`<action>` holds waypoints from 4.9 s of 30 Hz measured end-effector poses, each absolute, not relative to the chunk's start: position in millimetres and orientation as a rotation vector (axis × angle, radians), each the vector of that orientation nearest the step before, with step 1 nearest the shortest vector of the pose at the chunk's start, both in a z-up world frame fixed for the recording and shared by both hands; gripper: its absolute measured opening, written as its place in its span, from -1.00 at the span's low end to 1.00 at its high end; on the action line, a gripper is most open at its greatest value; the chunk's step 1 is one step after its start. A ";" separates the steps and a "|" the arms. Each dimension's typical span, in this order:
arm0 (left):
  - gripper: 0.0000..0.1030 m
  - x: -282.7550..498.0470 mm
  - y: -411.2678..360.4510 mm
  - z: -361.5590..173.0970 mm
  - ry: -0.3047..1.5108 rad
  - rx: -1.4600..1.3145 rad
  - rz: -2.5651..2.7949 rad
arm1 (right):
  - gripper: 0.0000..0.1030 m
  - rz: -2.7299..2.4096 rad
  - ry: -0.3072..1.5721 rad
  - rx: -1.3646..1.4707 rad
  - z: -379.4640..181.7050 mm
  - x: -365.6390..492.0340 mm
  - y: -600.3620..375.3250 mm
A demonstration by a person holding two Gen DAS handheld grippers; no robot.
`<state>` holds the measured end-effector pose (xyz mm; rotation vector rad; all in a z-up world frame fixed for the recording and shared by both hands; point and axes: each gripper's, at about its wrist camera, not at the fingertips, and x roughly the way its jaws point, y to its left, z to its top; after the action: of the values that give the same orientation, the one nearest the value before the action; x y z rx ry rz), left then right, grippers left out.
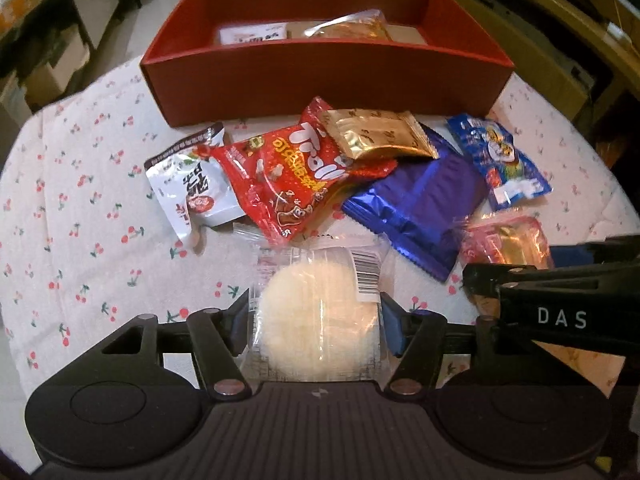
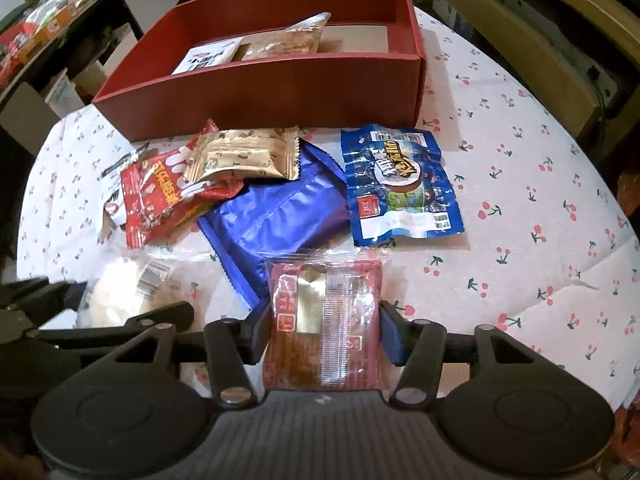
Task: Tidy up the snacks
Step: 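Grasp the round cake with left tool while right tool grasps the red-wrapped pastry, then lower the cake and pastry into the red box and open both tools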
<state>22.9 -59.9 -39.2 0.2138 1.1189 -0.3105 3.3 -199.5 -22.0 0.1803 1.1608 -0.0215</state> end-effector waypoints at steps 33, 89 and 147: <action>0.23 38.4 -62.4 7.3 0.985 0.161 -0.294 | 0.16 -0.057 0.935 0.137 33.6 2.6 -196.3; 0.22 199.2 -74.5 3.8 0.912 0.090 -0.130 | 0.16 -0.054 0.882 0.241 20.4 187.8 -217.8; 0.53 156.7 -62.1 40.8 0.850 0.004 -0.153 | 0.35 -0.067 0.784 0.266 57.4 144.7 -225.3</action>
<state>156.7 -62.1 40.8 0.0041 0.8497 -0.1529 144.7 -225.3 57.4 0.2663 0.7839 -0.0670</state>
